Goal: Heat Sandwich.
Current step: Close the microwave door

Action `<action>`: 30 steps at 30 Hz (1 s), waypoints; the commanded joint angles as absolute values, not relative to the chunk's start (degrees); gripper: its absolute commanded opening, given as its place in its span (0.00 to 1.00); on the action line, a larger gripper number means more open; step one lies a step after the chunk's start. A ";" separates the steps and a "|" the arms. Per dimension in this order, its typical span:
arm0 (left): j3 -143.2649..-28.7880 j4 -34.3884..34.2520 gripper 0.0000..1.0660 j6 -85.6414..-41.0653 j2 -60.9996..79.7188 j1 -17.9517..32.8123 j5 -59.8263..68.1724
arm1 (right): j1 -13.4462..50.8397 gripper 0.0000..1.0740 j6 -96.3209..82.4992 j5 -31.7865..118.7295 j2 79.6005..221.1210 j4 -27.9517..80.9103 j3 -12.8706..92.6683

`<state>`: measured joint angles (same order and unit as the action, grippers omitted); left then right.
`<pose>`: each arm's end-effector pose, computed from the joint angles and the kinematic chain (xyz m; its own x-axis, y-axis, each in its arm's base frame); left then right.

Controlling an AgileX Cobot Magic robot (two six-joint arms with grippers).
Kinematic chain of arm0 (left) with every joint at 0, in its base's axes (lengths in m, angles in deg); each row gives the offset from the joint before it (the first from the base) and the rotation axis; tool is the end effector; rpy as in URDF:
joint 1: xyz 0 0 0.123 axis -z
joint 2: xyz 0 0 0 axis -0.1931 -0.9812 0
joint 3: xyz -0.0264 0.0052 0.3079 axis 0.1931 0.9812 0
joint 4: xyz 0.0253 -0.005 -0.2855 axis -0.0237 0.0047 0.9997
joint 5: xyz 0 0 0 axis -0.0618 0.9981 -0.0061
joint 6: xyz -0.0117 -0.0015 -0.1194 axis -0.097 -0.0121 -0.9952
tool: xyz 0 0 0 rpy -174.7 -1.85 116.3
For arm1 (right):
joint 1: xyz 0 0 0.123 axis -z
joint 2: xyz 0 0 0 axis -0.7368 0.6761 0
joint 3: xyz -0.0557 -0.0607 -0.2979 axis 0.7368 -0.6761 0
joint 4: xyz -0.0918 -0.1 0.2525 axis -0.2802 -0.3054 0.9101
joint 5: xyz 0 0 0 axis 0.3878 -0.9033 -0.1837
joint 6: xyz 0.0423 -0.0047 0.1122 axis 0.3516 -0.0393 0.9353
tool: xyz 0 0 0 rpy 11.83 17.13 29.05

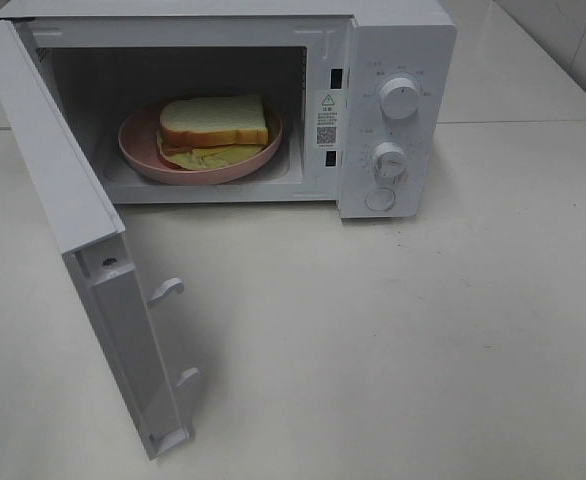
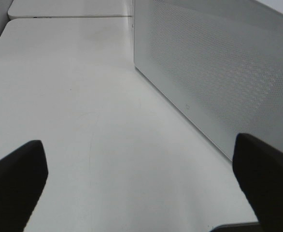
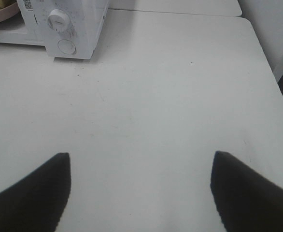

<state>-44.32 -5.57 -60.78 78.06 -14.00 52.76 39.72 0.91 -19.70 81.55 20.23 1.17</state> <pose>0.0284 -0.0151 0.2836 -0.4294 0.0085 -0.9031 0.0867 0.9957 -0.0318 0.0285 -0.0072 0.2851 -0.4279 -0.0547 -0.9022 -0.0508 0.9980 -0.0363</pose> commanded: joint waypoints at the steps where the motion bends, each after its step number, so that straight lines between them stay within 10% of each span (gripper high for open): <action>1: -44.14 -5.22 0.95 -61.06 79.60 -13.88 51.96 | 40.13 0.71 1.25 -19.35 79.94 20.35 1.11; 30: -45.75 -7.06 0.92 -63.58 76.57 -13.88 47.89 | 40.13 0.71 1.25 -19.35 79.94 20.35 1.11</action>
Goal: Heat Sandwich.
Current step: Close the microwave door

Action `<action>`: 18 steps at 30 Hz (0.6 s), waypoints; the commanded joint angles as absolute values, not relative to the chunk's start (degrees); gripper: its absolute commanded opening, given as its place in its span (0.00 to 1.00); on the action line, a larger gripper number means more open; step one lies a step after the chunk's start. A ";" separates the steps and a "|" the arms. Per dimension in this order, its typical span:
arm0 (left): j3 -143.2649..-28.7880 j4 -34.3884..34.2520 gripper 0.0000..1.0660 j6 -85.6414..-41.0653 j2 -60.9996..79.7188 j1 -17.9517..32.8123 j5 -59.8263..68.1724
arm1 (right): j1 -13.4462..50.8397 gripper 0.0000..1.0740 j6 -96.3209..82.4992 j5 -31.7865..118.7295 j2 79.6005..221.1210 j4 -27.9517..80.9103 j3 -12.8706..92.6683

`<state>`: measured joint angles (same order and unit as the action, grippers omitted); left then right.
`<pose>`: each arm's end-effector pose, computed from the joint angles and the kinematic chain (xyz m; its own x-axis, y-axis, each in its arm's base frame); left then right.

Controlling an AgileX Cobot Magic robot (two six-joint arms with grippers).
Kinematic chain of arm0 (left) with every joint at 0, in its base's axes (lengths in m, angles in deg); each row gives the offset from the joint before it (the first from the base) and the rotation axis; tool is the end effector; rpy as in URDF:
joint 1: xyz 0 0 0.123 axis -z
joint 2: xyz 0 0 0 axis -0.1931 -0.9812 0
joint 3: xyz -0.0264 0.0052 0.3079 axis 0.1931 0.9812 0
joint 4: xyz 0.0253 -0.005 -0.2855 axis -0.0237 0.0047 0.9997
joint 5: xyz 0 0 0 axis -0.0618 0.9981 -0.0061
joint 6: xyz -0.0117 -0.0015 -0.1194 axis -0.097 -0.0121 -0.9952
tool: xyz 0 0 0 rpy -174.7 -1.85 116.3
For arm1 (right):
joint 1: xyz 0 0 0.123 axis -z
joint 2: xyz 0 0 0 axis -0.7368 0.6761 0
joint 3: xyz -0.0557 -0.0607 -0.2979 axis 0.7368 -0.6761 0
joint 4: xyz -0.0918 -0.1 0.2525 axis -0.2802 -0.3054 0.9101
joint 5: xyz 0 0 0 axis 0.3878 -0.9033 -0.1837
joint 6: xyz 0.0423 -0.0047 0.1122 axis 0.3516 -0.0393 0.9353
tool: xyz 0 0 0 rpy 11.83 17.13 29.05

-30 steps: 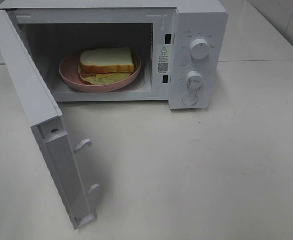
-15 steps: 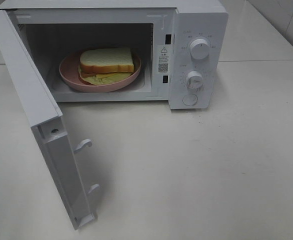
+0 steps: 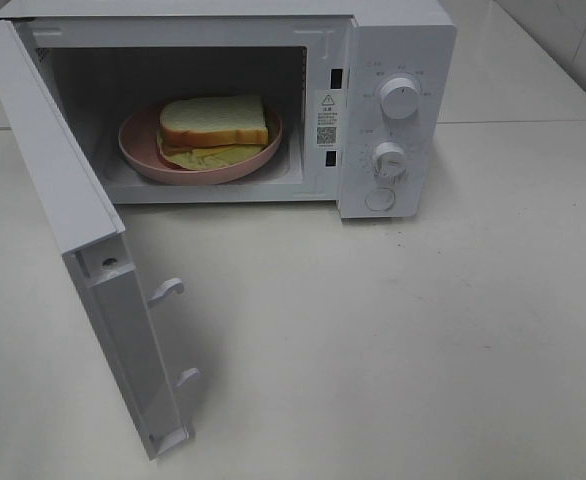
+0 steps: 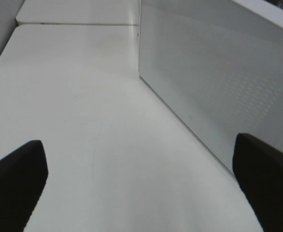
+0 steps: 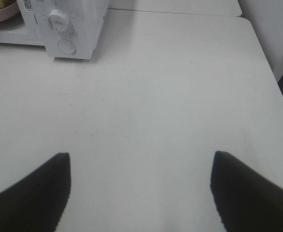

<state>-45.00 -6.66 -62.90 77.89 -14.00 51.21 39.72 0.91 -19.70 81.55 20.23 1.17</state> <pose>0.0288 -0.0129 0.2902 -0.4002 -0.0203 -0.9162 0.0587 0.9971 -0.0477 0.0285 -0.0072 0.2851 -0.4279 -0.0547 -0.9022 -0.0508 0.9980 -0.0363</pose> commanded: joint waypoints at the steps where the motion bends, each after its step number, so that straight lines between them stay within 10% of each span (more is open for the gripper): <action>1: -45.75 -7.00 0.90 -63.53 74.62 -13.88 46.51 | 40.13 0.71 1.25 -19.35 79.94 20.35 1.11; 5: -45.75 -7.00 0.79 -63.47 71.01 -13.88 44.45 | 40.13 0.71 1.25 -19.35 79.94 20.35 1.11; 14: -44.83 -10.73 0.11 -63.47 58.00 -13.88 37.58 | 40.13 0.71 1.25 -19.35 79.94 20.41 1.11; 18: -42.71 -10.73 0.00 -63.41 54.91 -13.88 32.59 | 40.13 0.71 1.25 -19.35 79.94 20.41 1.11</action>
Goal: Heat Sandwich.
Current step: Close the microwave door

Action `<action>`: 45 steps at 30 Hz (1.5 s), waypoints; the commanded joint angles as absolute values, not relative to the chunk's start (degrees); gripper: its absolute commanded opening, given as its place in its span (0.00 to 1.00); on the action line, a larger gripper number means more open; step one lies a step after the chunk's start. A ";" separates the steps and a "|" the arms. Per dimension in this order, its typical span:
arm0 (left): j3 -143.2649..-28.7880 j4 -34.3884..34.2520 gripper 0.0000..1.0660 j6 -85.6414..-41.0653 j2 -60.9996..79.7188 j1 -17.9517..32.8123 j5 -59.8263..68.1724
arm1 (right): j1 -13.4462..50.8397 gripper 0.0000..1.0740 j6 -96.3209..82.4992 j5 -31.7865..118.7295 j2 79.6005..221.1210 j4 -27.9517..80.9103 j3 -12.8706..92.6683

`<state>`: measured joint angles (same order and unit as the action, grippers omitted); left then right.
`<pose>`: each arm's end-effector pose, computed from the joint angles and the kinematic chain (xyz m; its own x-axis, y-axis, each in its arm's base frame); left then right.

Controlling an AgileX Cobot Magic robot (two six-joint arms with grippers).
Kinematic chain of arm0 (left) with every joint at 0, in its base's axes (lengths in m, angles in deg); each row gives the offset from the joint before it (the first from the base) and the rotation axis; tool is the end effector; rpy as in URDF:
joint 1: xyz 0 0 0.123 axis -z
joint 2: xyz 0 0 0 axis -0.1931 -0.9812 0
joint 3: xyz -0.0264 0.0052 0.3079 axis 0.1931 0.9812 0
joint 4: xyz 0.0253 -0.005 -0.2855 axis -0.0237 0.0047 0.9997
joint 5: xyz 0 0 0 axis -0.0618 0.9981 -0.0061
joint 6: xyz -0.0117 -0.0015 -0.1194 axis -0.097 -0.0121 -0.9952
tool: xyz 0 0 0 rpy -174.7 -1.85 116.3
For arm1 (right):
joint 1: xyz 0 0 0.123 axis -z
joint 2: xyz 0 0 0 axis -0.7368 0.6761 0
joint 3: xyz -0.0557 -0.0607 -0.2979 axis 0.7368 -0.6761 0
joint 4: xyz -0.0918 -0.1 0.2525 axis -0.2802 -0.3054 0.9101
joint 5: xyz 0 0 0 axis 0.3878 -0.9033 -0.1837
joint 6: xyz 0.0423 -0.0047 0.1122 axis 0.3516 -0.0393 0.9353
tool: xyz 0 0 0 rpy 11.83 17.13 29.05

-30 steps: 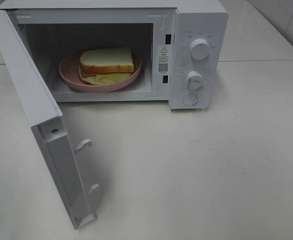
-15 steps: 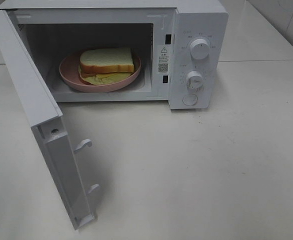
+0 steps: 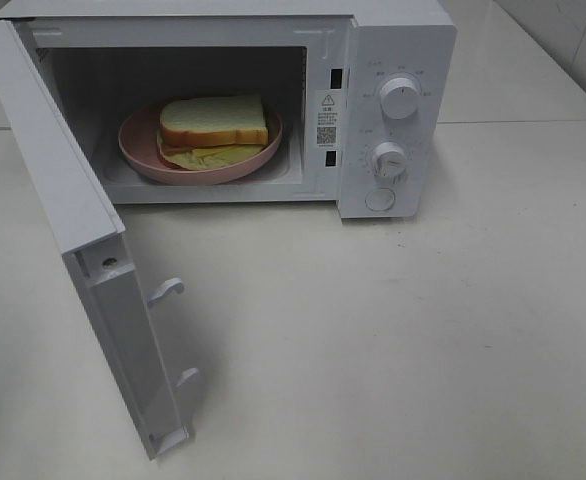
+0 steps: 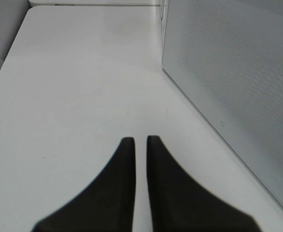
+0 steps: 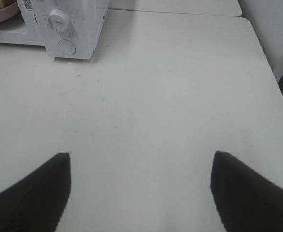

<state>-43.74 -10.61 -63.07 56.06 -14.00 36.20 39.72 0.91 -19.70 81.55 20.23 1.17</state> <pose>0.1084 -0.0005 0.2832 -0.5276 -0.0073 -0.8495 0.0014 1.0000 -0.0094 0.0285 -0.0072 0.2851 -0.4279 -0.0547 -0.9022 -0.0508 0.9980 -0.0363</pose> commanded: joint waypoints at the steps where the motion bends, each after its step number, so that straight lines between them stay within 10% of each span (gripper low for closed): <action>1: -42.71 -10.73 0.00 -63.41 54.91 -13.88 32.59 | 40.13 0.71 1.25 -19.35 79.94 20.41 1.11; 25: -24.03 -10.67 0.00 -64.67 34.46 -13.88 -26.59 | 40.13 0.70 1.20 -19.35 79.94 20.46 1.11; 38: -24.03 -31.41 0.00 -81.63 16.98 -13.88 -46.88 | 40.13 0.70 1.20 -19.35 79.94 20.46 1.11; 45: -24.15 -33.70 0.00 -83.06 11.02 -13.88 -54.84 | 40.13 0.70 1.20 -19.35 79.94 20.46 1.11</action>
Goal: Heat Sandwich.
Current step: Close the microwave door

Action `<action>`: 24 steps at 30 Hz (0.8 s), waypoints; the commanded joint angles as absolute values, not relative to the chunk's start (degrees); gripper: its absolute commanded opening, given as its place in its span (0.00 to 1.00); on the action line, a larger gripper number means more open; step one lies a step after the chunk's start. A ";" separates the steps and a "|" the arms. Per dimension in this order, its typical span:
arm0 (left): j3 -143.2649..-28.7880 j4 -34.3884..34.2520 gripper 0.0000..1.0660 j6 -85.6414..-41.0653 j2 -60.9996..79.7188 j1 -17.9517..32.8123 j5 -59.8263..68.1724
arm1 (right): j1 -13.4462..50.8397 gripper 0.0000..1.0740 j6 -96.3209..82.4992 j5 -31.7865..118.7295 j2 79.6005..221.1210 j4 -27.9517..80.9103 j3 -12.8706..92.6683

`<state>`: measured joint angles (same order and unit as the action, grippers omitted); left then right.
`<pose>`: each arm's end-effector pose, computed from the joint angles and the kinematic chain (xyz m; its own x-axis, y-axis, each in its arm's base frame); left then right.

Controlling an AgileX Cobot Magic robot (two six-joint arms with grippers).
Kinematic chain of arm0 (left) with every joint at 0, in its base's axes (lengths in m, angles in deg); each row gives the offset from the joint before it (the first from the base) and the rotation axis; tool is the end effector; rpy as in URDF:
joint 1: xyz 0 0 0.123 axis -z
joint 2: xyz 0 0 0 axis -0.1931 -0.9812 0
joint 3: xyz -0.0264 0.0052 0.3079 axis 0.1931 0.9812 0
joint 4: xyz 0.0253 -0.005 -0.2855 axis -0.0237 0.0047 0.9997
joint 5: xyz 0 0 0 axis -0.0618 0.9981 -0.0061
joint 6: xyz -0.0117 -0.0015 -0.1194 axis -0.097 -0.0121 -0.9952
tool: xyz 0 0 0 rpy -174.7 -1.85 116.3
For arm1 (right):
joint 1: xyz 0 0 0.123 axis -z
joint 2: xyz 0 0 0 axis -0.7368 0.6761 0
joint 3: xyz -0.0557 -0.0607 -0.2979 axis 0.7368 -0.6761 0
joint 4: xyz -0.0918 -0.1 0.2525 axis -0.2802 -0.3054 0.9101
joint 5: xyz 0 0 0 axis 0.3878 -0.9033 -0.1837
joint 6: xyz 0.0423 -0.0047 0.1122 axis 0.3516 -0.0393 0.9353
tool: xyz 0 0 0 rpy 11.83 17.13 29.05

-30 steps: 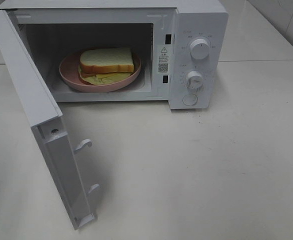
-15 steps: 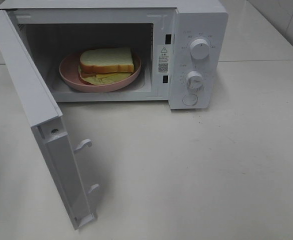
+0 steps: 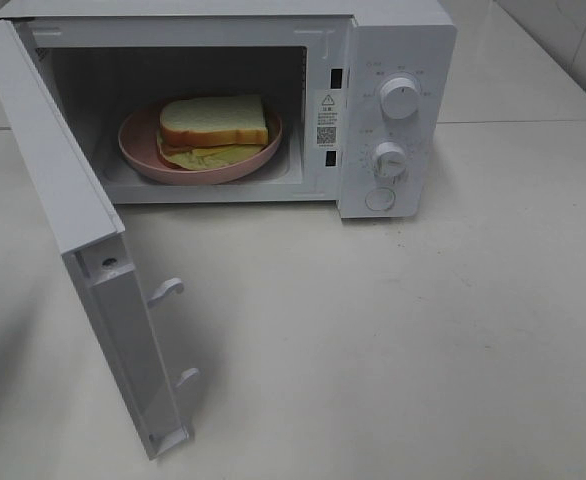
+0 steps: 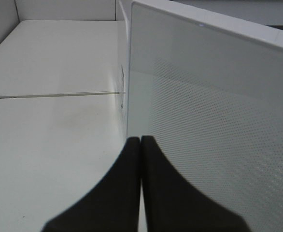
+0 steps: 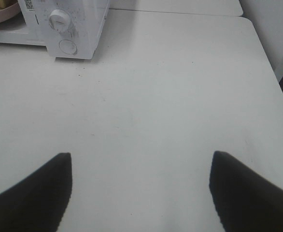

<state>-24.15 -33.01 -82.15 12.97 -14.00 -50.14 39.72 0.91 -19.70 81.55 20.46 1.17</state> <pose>0.2140 -0.0152 0.1849 -0.1737 -0.0331 -0.9842 0.1588 0.9854 -0.0612 0.0284 -0.0068 0.2850 -0.4282 -0.0526 -0.9021 -0.0531 0.9980 -0.0330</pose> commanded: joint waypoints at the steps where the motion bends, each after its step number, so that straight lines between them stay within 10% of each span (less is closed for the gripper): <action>1: -24.15 -33.70 0.00 -83.06 10.16 -13.88 -55.99 | 40.13 0.70 1.20 -19.35 79.94 20.46 1.11; 13: -26.55 -30.55 0.00 -79.11 2.48 -5.23 -59.48 | 40.13 0.70 1.02 -19.35 79.94 20.46 1.11; 24: -30.56 -12.85 0.00 -70.29 -4.79 7.95 -61.72 | 40.13 0.70 1.02 -19.35 79.94 20.46 1.11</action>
